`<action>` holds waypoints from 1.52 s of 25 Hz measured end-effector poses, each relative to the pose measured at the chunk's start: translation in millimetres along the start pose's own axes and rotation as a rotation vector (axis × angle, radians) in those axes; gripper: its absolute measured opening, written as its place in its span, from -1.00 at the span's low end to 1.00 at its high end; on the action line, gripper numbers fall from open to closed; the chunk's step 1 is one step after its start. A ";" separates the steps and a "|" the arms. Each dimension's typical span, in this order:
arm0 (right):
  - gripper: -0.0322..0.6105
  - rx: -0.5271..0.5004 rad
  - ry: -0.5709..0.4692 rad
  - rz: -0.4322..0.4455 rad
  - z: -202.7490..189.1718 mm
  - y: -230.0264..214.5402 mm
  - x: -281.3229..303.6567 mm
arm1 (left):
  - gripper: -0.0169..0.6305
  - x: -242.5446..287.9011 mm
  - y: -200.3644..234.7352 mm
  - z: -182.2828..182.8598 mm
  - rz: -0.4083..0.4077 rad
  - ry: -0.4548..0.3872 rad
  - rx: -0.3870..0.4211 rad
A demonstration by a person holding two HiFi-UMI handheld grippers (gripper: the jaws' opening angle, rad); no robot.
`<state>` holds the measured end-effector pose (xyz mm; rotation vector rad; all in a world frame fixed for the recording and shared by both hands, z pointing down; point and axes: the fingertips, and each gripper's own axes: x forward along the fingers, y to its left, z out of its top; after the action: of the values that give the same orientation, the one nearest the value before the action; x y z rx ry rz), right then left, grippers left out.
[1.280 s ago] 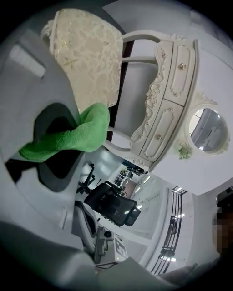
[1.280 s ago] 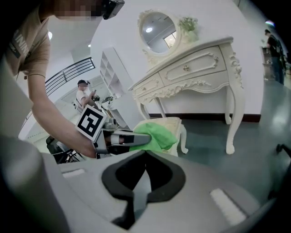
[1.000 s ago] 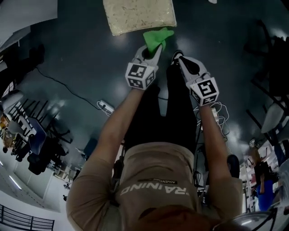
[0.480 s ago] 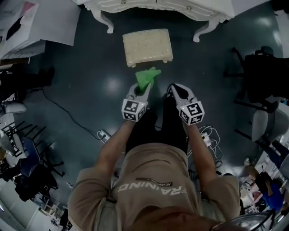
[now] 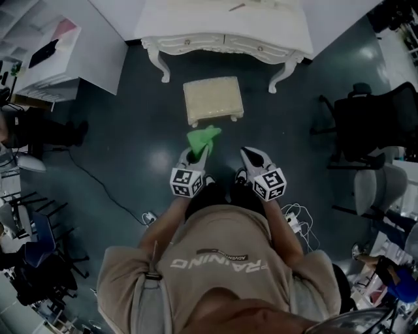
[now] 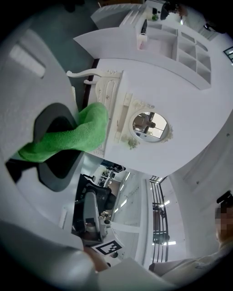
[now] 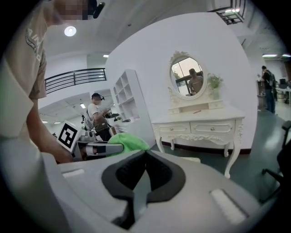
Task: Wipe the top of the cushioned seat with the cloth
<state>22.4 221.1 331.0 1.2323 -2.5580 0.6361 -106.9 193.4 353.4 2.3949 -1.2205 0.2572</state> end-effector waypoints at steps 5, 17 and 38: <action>-0.89 -0.065 -0.036 0.078 33.7 17.4 -17.1 | -0.80 -15.3 -25.0 38.4 0.021 -0.042 0.057; -0.89 -0.217 -0.200 0.123 138.6 -3.5 -92.7 | -0.80 -26.2 -105.2 137.9 0.134 -0.139 0.242; -0.89 -0.275 -0.356 0.085 203.2 29.9 -153.8 | -0.80 -110.5 -131.2 218.1 0.223 -0.326 0.289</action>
<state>90.2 246.0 84.7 1.2368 -2.8724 0.0722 -74.1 240.3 81.9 2.6189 -1.7053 0.1183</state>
